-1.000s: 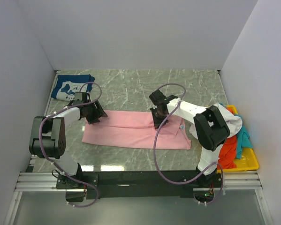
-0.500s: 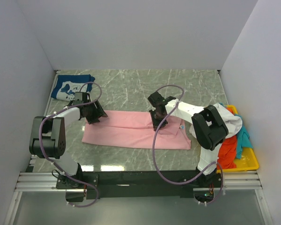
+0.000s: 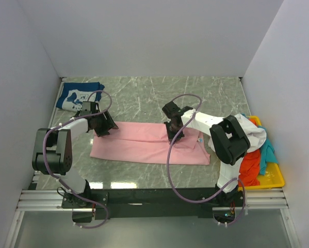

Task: Fold and stack the t-shirts
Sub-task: Fold the tshirt

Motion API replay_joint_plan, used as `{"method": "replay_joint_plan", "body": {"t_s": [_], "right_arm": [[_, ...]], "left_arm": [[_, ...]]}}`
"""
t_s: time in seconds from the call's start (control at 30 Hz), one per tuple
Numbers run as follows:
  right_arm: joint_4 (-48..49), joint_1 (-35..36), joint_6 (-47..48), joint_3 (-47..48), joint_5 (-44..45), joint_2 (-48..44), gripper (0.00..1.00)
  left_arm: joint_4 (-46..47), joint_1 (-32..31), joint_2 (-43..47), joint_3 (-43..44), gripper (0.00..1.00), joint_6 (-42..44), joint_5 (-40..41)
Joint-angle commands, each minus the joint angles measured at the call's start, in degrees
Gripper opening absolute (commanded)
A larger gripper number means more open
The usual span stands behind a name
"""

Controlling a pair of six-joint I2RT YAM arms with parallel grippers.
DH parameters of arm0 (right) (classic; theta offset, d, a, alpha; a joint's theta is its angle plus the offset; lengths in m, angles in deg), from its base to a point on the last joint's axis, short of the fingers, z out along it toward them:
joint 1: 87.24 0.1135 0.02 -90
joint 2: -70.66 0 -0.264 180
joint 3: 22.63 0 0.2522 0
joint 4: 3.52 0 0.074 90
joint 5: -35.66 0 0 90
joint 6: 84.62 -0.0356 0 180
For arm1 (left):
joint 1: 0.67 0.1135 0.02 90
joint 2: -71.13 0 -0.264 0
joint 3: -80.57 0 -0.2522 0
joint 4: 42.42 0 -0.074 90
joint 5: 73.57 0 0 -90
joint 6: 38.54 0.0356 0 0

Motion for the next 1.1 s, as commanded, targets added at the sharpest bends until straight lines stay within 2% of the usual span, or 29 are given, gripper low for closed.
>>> {"method": "replay_joint_plan", "body": {"t_s": [0.0,0.53,1.07], "right_arm": [[-0.9,0.5,-0.1,1.7,2.0,-0.8,0.01],[-8.2,0.5,-0.3,3.9,-1.4,-7.8,0.00],[-12.3,2.8,-2.4,2.2,-9.8,-7.6,0.00]], "left_arm": [[0.8,0.0,1.4,-0.8,0.67,0.6,0.1],[1.0,0.0,0.9,-1.1,0.67,0.7,0.0],[1.0,0.0,0.8,-1.5,0.67,1.1,-0.2]]}}
